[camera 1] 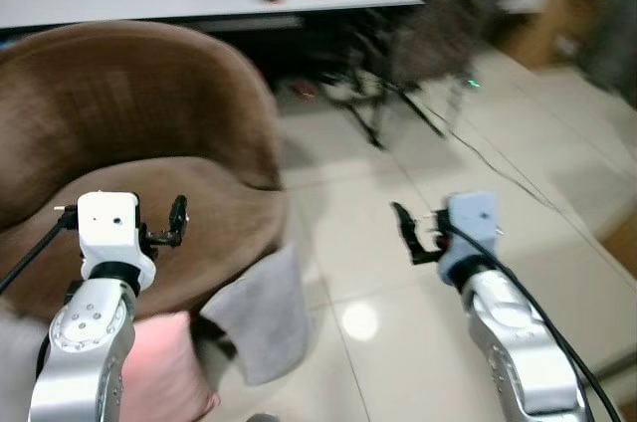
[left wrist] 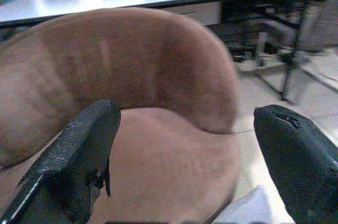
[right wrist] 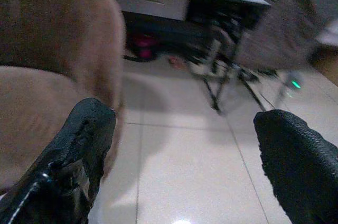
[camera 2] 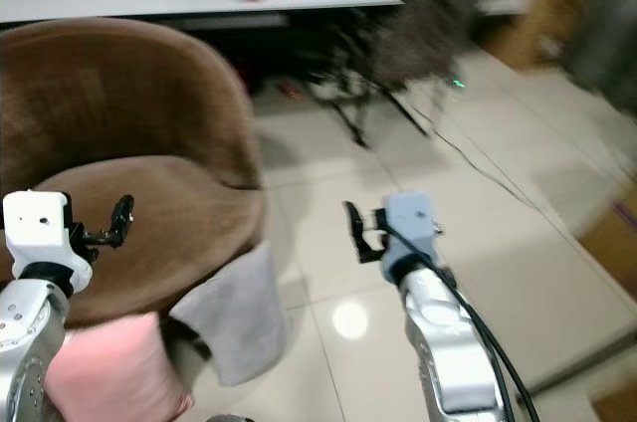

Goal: Move the pillow to the sofa from floor

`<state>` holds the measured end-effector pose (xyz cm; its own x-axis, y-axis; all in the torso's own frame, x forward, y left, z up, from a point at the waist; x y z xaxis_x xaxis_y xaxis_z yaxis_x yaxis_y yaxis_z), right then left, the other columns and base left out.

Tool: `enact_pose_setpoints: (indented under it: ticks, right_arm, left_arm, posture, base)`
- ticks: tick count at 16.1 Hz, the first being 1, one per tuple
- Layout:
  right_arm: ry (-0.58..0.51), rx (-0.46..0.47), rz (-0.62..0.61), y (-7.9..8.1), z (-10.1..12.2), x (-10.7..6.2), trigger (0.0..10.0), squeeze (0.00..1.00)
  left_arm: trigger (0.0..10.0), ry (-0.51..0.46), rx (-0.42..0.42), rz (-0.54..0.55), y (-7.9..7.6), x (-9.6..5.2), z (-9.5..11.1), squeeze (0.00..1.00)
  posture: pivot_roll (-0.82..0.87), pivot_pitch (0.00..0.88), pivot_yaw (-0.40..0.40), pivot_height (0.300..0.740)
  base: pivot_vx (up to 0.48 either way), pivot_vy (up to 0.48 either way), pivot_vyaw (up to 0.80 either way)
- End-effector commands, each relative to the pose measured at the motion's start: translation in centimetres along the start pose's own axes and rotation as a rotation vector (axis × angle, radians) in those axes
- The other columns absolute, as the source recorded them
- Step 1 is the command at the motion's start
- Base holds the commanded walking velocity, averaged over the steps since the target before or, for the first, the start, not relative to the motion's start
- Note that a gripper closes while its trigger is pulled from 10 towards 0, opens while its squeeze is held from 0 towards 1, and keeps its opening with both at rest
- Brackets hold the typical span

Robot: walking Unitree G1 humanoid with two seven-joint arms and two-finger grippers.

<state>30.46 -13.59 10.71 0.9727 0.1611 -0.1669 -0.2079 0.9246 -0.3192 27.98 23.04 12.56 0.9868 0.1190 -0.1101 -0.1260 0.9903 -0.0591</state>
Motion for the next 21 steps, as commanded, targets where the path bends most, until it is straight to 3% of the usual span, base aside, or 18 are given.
enact_pose_setpoints:
  ticks: [1,2,3,5,6,7,9,10,14,18,19,21]
  right_arm:
    - [0.021,-0.031,-0.025,-0.9,-0.3,-0.1,10.0,1.0]
    - [-0.022,-0.001,-0.055,-1.3,0.4,0.1,10.0,1.0]
    - [-0.045,-0.031,-0.076,-1.4,0.8,0.2,10.0,1.0]
    - [-0.014,0.03,-0.105,-1.6,0.2,0.4,10.0,1.0]
    - [-0.029,0.076,-0.135,-1.7,0.1,0.3,10.0,0.79]
    - [-0.038,0.146,-0.141,-1.7,0.0,0.3,10.0,0.0]
    - [-0.032,0.165,-0.145,-1.7,-0.1,0.2,10.0,0.0]
    - [-0.043,0.225,-0.035,-0.4,-0.1,-0.1,10.0,0.0]
    - [0.03,0.242,-0.072,-0.6,-2.0,-0.7,10.0,0.0]
    - [0.032,0.213,-0.097,-1.0,-1.5,-0.4,10.0,0.0]
    - [0.019,0.13,-0.108,-1.2,-1.0,-0.2,10.0,0.0]
    - [-0.013,0.123,-0.078,-1.0,-0.1,-0.2,10.0,0.0]
  left_arm:
    - [10.0,-0.008,0.003,-0.018,-0.8,-0.2,0.0,0.0]
    - [10.0,-0.008,0.013,-0.013,-0.7,-0.3,0.0,0.0]
    - [10.0,-0.009,0.017,-0.011,-0.7,-0.4,0.0,0.0]
    - [10.0,-0.011,0.02,-0.006,-0.7,-0.6,0.0,0.0]
    - [10.0,-0.012,0.021,-0.004,-0.7,-0.7,0.0,0.0]
    - [10.0,-0.012,0.023,-0.001,-0.7,-0.8,0.0,0.0]
    - [10.0,-0.016,0.025,-0.018,-0.8,-0.9,0.0,0.0]
    - [10.0,-0.028,0.029,-0.028,-1.0,-0.9,0.2,0.0]
    - [10.0,-0.012,0.048,-0.079,-2.0,-0.6,-0.2,0.0]
    - [10.0,-0.019,0.016,-0.1,-2.3,0.0,0.0,0.0]
    - [10.0,-0.02,0.018,-0.105,-2.4,0.1,0.0,0.0]
    - [10.0,-0.022,0.018,-0.106,-2.4,0.1,0.0,0.0]
  posture:
    - [0.05,0.0,-0.033,0.74]
    - [0.05,0.0,-0.043,0.74]
    - [0.05,0.0,-0.046,0.74]
    - [0.06,0.0,-0.053,0.74]
    - [0.07,0.0,-0.054,0.74]
    - [0.07,0.0,-0.053,0.74]
    - [0.06,0.0,-0.05,0.74]
    - [0.06,0.0,-0.047,0.74]
    - [0.05,0.0,-0.021,0.74]
    - [0.04,0.0,-0.003,0.74]
    - [0.04,0.0,0.001,0.74]
    - [0.04,0.0,0.004,0.74]
  base:
    - [0.0,-0.442,0.54]
    - [0.0,-0.45,0.0]
    - [0.0,-0.461,0.0]
    - [0.0,-0.48,0.0]
    - [0.0,-0.48,0.0]
    - [0.0,-0.48,0.0]
    - [0.0,-0.24,0.0]
    - [0.0,0.0,0.0]
    - [0.0,0.0,0.0]
    - [0.237,0.0,0.4]
    - [0.337,0.0,0.0]
    - [0.339,0.0,0.0]
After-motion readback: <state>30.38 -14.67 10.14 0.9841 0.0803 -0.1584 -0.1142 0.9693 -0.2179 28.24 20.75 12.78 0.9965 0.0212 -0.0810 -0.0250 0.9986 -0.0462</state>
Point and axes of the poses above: a point about 5 cm out from each wrist's last joint towards the gripper, its own x axis pointing out of the wrist towards the gripper, its own z axis along the axis of the wrist's last joint, y = z × x, the point moved 5 cm from there along x, pointing out of the wrist towards the gripper, and after that the axes turned 12 degrees about -x, right-handed, at the moved point
